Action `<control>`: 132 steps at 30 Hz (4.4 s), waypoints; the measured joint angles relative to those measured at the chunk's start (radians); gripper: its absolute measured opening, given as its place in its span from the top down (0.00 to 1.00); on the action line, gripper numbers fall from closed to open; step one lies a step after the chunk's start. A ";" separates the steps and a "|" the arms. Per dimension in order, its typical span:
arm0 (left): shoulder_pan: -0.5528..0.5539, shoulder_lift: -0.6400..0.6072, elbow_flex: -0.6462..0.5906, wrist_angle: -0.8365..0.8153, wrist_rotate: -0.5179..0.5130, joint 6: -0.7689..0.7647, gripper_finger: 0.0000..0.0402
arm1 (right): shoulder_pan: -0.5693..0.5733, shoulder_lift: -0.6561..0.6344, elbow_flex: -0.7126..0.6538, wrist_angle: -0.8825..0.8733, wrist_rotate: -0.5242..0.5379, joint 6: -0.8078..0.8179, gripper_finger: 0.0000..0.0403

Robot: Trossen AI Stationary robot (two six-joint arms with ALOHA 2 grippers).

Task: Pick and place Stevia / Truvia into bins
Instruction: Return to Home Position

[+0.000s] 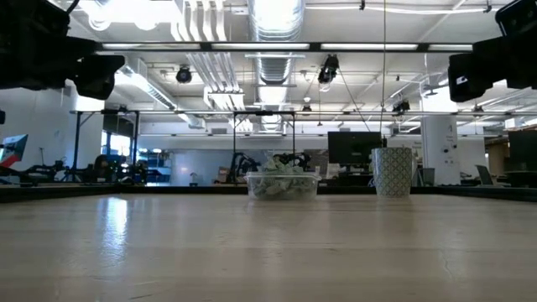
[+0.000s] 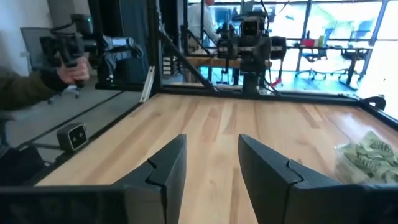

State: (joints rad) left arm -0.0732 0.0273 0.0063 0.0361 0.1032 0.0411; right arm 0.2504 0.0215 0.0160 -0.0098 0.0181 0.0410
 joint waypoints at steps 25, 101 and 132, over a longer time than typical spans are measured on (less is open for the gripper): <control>0.001 0.000 0.006 0.011 0.021 0.114 0.50 | -0.013 -0.007 -0.006 0.028 0.062 -0.156 0.67; 0.001 0.070 -0.002 0.007 0.020 0.071 0.50 | -0.064 -0.006 -0.007 0.021 0.010 -0.172 0.69; 0.001 0.070 -0.002 0.007 0.020 0.071 0.50 | -0.063 -0.006 -0.007 0.021 0.010 -0.172 0.69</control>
State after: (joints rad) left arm -0.0727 0.0975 0.0048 0.0429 0.1234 0.1120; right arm 0.1871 0.0155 0.0093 0.0116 0.0277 -0.1314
